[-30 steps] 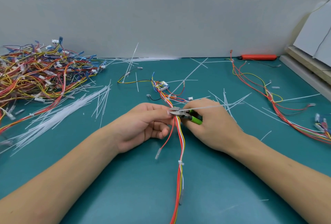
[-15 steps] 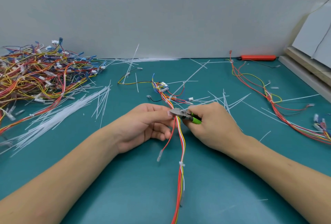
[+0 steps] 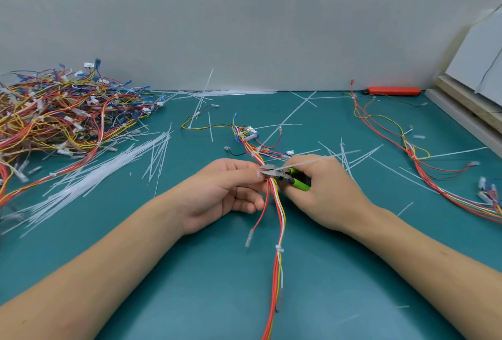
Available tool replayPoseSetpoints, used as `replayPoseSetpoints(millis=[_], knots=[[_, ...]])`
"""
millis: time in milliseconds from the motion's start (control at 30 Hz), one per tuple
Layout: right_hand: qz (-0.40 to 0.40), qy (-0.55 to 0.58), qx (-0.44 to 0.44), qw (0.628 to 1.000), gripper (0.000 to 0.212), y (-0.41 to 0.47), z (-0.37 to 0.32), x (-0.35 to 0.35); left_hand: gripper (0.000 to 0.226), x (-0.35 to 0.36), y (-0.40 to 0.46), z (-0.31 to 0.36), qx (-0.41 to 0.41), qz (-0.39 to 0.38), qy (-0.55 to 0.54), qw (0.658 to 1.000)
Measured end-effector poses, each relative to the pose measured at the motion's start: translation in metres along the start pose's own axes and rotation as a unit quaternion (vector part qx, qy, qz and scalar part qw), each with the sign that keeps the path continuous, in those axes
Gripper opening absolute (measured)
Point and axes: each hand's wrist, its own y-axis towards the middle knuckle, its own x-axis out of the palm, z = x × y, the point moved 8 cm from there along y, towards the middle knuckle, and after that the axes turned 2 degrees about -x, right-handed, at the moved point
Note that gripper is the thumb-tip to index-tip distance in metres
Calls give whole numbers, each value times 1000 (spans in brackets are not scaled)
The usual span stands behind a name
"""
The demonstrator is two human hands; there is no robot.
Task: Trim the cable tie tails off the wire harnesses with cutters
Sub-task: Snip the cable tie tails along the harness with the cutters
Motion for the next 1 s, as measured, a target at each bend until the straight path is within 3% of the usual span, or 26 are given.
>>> replayPoseSetpoints(millis=[400, 533, 700, 1000], knots=[[-20, 10, 6, 1000, 11, 1, -1, 2, 12, -4, 2, -1, 1, 7, -1, 1000], [-10, -36, 42, 998, 30, 0, 5, 1, 14, -3, 1, -1, 4, 1, 3, 1000], [4, -61, 51, 997, 37, -2, 8, 0, 16, -2, 1, 0, 4, 8, -3, 1000], [-20, 1, 33, 999, 16, 1, 4, 2, 11, -2, 0, 1, 1, 17, -6, 1000]])
